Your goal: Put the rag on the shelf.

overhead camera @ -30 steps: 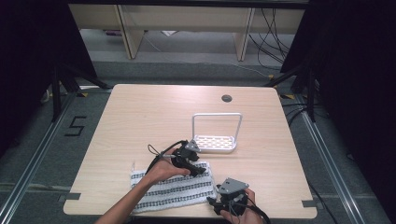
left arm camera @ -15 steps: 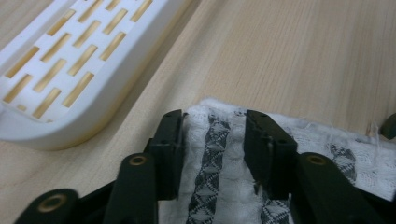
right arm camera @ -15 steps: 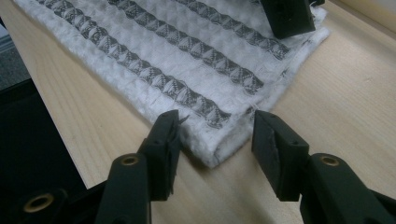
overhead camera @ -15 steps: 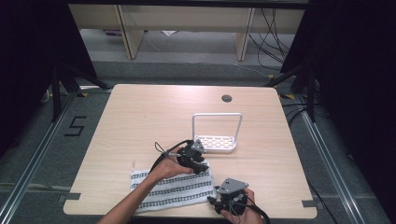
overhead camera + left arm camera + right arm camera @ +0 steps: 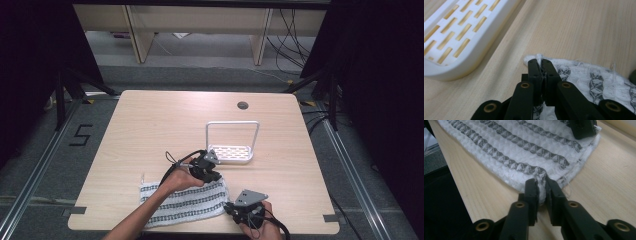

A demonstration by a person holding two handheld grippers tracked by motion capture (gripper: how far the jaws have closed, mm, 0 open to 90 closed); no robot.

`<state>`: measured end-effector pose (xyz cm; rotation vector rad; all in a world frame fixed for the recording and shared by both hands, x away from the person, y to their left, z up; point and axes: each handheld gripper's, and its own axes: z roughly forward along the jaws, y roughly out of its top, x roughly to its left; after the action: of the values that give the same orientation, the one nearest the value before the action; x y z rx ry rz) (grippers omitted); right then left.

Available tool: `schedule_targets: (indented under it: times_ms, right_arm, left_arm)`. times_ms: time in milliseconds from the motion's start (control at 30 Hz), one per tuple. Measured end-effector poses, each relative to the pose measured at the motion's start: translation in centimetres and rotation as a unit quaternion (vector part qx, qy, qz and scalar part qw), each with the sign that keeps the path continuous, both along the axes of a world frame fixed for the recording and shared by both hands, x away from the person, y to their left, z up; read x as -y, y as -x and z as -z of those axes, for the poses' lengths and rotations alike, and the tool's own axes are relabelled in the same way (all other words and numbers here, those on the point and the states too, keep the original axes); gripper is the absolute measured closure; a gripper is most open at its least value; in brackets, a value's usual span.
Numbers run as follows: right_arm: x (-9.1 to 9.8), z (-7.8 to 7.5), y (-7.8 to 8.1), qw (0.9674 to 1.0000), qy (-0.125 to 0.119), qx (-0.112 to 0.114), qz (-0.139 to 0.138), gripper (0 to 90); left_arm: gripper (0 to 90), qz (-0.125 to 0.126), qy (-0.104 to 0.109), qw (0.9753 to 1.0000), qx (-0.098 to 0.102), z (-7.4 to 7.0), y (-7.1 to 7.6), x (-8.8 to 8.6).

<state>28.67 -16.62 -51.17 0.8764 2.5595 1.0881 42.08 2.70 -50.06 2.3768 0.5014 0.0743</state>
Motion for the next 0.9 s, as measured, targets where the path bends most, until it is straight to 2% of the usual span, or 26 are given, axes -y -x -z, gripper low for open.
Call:
schedule_targets:
  times_ms: [67,100,167,200,233,267,333,367,400,433,467,533,567,600,633,667,767,900]
  right_arm:
    - [0.1,-0.2,0.0,0.9999,-0.008,0.008,0.0,86.0]
    - [0.2,-0.5,0.1,0.9999,-0.01,0.003,0.001,86.5]
    - [0.4,-0.8,0.0,0.9998,-0.009,0.02,0.001,87.3]
    - [0.4,-1.0,0.0,0.9997,-0.012,0.019,0.004,87.6]
    - [0.6,-1.3,-0.1,0.9995,-0.011,0.03,-0.002,87.8]
    - [0.7,-1.5,0.0,0.9994,-0.011,0.034,0.002,87.8]
    - [0.8,-1.7,0.0,0.9994,-0.011,0.032,0.001,87.9]
    - [0.9,-1.9,0.0,0.9991,-0.01,0.041,0.0,87.9]
    - [1.2,-2.4,0.2,0.9988,-0.008,0.048,0.003,87.9]
    - [1.2,-2.4,0.2,0.9988,-0.008,0.048,0.003,87.9]
    - [1.4,-2.7,0.1,0.9984,-0.006,0.056,-0.002,88.0]
    - [2.0,-4.3,0.1,0.997,-0.001,0.077,-0.008,88.0]
    - [2.0,-4.3,0.1,0.997,-0.001,0.077,-0.008,88.0]
    - [2.1,-4.8,0.1,0.9966,0.0,0.082,-0.008,88.0]
    - [2.4,-6.0,0.0,0.995,0.007,0.097,-0.019,88.1]
    - [2.4,-6.0,0.0,0.995,0.007,0.097,-0.019,88.1]
    - [2.8,-7.9,-0.4,0.9922,0.014,0.122,-0.022,88.3]
    - [3.5,-10.4,-1.4,0.9889,0.011,0.147,-0.023,88.4]
  left_arm:
    - [87.1,-0.003,0.006,1.0,0.001,-0.2,0.1,-0.2]
    - [87.1,-0.008,0.01,0.9999,0.0,-0.4,0.1,-0.3]
    - [87.1,-0.009,0.019,0.9998,0.004,-0.8,0.0,-0.6]
    - [87.1,-0.013,0.024,0.9996,0.004,-1.1,0.1,-0.8]
    - [87.1,-0.019,0.039,0.999,0.005,-1.7,0.2,-1.1]
    - [87.1,-0.019,0.039,0.999,0.005,-1.7,0.2,-1.1]
    - [87.1,-0.021,0.044,0.9987,0.014,-2.4,0.4,-1.5]
    - [87.1,-0.023,0.045,0.9986,0.017,-2.7,0.5,-1.6]
    - [87.1,-0.028,0.055,0.9978,0.023,-3.6,0.8,-2.0]
    - [87.1,-0.028,0.055,0.9978,0.023,-3.6,0.8,-2.0]
    - [87.1,-0.03,0.066,0.997,0.025,-4.3,1.1,-2.2]
    - [87.1,-0.035,0.081,0.9956,0.031,-5.3,1.4,-2.5]
    - [87.1,-0.036,0.084,0.9952,0.035,-5.7,1.5,-2.6]
    - [87.1,-0.039,0.086,0.9946,0.043,-6.5,1.8,-2.7]
    - [87.1,-0.038,0.09,0.9941,0.047,-6.9,1.9,-2.8]
    - [87.1,-0.039,0.093,0.9936,0.052,-7.4,2.0,-2.8]
    - [87.1,-0.046,0.109,0.9908,0.067,-9.2,2.2,-3.0]
    - [87.1,-0.054,0.125,0.9873,0.081,-11.4,2.0,-3.5]
